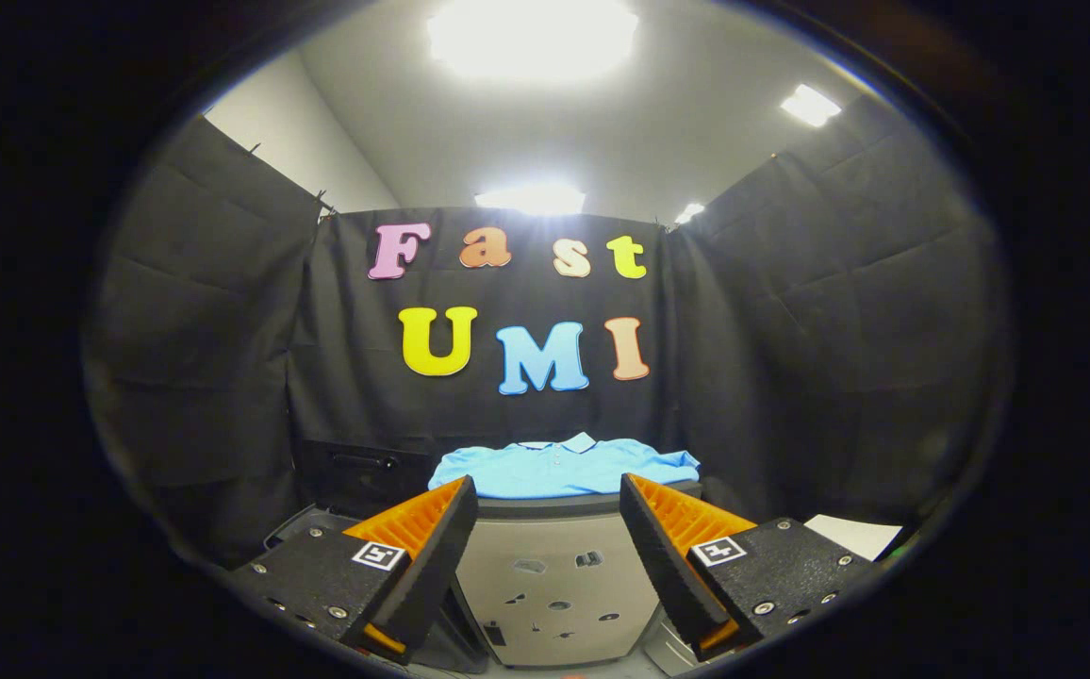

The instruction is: Put the clothes into the washing machine and then close the washing machine lid.

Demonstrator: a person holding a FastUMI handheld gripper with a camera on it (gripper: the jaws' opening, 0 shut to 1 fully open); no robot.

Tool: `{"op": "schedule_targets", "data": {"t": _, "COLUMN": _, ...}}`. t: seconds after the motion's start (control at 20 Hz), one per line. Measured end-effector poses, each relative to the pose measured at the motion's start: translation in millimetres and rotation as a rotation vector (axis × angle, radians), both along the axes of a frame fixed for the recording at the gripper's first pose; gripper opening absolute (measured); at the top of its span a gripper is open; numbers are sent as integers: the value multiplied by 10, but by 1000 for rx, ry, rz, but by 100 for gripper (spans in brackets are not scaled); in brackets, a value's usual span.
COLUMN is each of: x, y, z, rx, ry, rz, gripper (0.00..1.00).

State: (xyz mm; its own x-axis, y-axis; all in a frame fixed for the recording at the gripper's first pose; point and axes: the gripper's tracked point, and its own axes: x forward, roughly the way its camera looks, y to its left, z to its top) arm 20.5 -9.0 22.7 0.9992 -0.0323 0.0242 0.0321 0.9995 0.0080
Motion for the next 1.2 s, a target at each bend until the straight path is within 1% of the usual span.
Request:
{"op": "schedule_targets", "data": {"t": 0.3, "x": 358, "y": -141, "z": 76, "rx": 27, "ry": 25, "rz": 14, "gripper": 94}}
{"op": "schedule_targets", "data": {"t": 0.55, "x": 827, "y": -223, "z": 167, "rx": 22, "ry": 43, "rz": 43, "gripper": 94}}
{"op": "schedule_targets", "data": {"t": 0.95, "x": 1646, "y": -218, "z": 116, "rx": 21, "ry": 103, "rz": 87, "gripper": 95}}
{"op": "schedule_targets", "data": {"t": 1.2, "x": 2126, "y": -240, "z": 25, "rx": 16, "ry": 148, "rz": 88, "gripper": 95}}
